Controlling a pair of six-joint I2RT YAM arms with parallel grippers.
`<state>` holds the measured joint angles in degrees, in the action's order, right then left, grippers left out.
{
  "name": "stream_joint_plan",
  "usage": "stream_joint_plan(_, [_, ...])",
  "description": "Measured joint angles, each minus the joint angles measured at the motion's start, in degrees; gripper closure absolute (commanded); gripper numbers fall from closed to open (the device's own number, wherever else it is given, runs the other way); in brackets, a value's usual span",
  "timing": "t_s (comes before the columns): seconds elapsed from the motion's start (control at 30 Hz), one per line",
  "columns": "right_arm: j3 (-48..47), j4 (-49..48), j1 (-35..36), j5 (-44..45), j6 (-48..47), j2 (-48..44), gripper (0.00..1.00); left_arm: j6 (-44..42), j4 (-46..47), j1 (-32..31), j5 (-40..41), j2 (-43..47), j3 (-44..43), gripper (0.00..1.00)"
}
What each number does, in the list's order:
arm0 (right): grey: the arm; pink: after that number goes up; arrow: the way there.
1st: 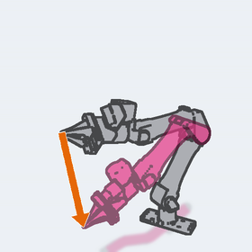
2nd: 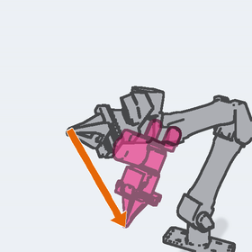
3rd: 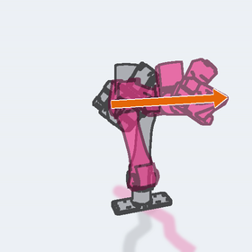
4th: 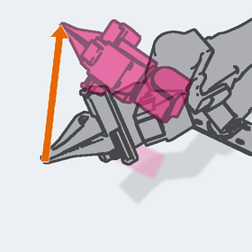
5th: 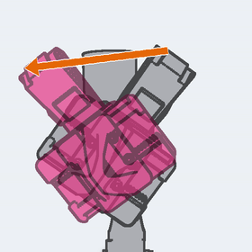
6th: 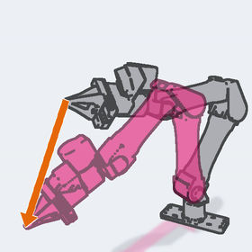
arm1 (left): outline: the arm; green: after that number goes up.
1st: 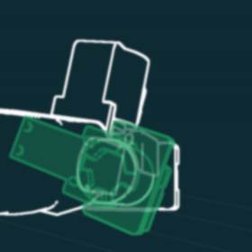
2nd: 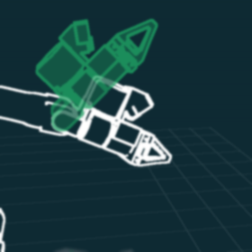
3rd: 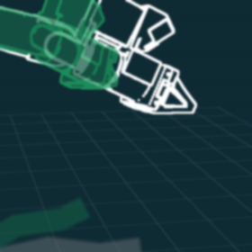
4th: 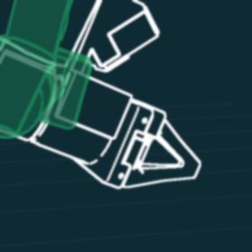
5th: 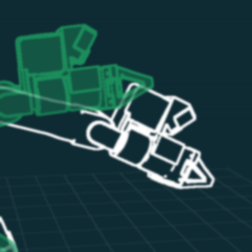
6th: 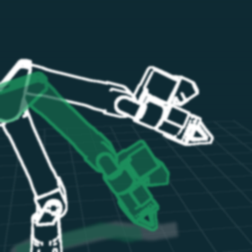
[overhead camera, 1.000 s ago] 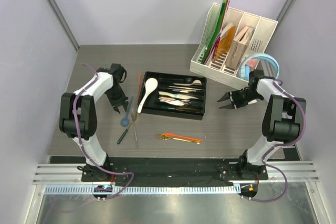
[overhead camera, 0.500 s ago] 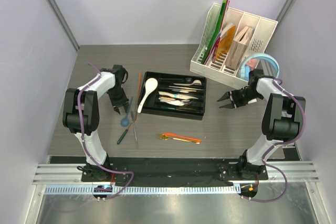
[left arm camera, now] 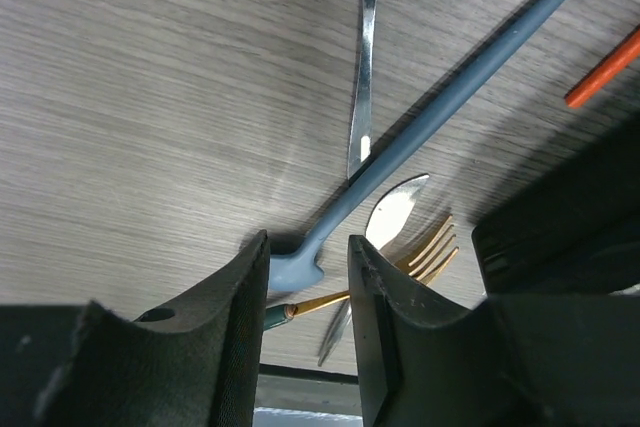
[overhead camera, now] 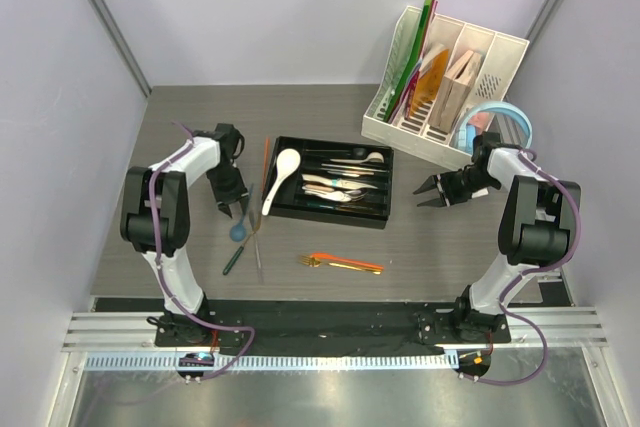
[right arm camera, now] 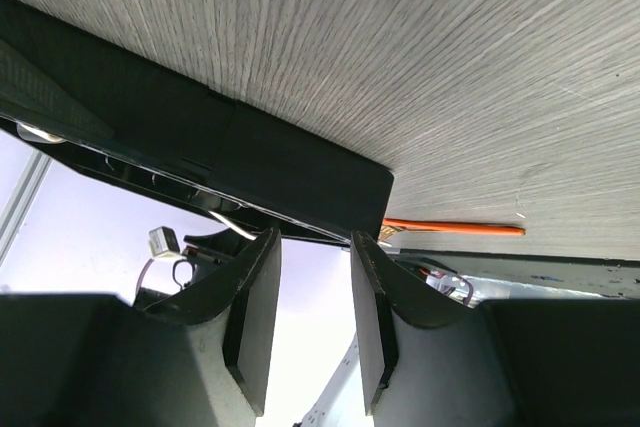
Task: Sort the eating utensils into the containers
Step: Pick up the spoon from the center of the board.
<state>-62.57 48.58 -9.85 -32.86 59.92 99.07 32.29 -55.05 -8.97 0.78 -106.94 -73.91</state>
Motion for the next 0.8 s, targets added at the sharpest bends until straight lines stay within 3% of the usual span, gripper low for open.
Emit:
stream_joint_plan(0.27, [0.0, 0.0, 0.0, 0.0, 0.0, 0.0, 0.60, -1.2, 0.9, -0.5, -1.4, -2.2, 0.9, 0.63])
stream_joint_plan(0.5, [0.0, 0.0, 0.0, 0.0, 0.0, 0.0, 0.60, -1.0, 1.2, -0.8, -0.2, -2.2, 2.1, 0.92])
stream_joint_plan(0.53, [0.0, 0.0, 0.0, 0.0, 0.0, 0.0, 0.60, -1.1, 1.1, -0.8, 0.0, -2.2, 2.1, 1.00])
stream_joint_plan(0.8, [0.0, 0.0, 0.0, 0.0, -0.1, 0.0, 0.60, -1.3, 1.3, -0.8, 0.4, -0.9, 3.5, 1.00])
